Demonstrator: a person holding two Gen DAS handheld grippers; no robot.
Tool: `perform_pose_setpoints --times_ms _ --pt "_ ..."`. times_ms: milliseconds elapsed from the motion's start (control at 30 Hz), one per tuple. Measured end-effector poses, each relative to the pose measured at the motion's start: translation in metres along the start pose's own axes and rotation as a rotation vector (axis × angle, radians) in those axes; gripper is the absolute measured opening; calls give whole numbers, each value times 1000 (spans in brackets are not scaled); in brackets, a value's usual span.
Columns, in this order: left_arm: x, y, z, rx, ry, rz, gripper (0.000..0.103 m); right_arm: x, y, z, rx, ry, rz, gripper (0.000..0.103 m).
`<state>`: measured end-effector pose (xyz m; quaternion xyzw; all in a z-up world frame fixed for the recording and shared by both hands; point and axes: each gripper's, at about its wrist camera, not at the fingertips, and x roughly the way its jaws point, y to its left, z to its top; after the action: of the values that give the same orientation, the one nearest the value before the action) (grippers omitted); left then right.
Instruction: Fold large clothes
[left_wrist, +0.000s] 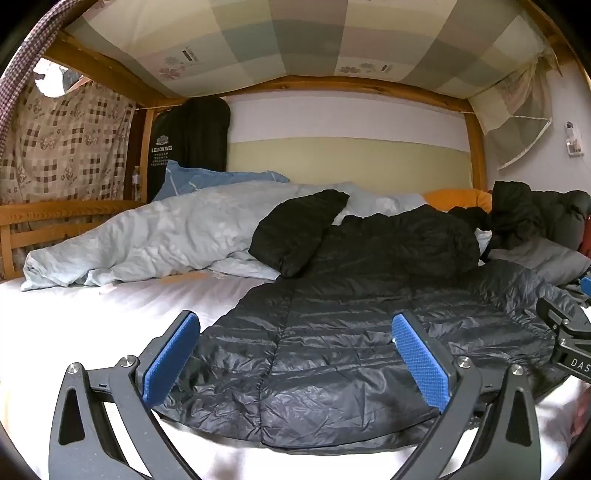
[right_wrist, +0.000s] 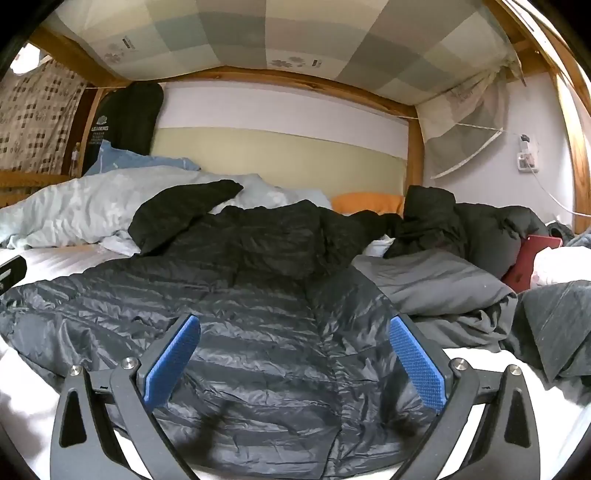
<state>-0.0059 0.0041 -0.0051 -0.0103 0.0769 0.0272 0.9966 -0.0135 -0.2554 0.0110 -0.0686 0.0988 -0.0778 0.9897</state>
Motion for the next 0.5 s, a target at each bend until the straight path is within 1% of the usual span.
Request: perform_pose_setpoints --times_ms 300,333,367,500 --pt "0 0 0 1 1 0 103 2 2 0 -13 0 2 103" --pt "0 0 0 1 1 0 103 10 1 -2 -13 1 2 103" --pt "0 1 0 1 2 0 103 2 0 3 -12 3 -1 103" --pt "-1 0 1 0 -2 1 103 4 -2 4 -7 7 4 103"
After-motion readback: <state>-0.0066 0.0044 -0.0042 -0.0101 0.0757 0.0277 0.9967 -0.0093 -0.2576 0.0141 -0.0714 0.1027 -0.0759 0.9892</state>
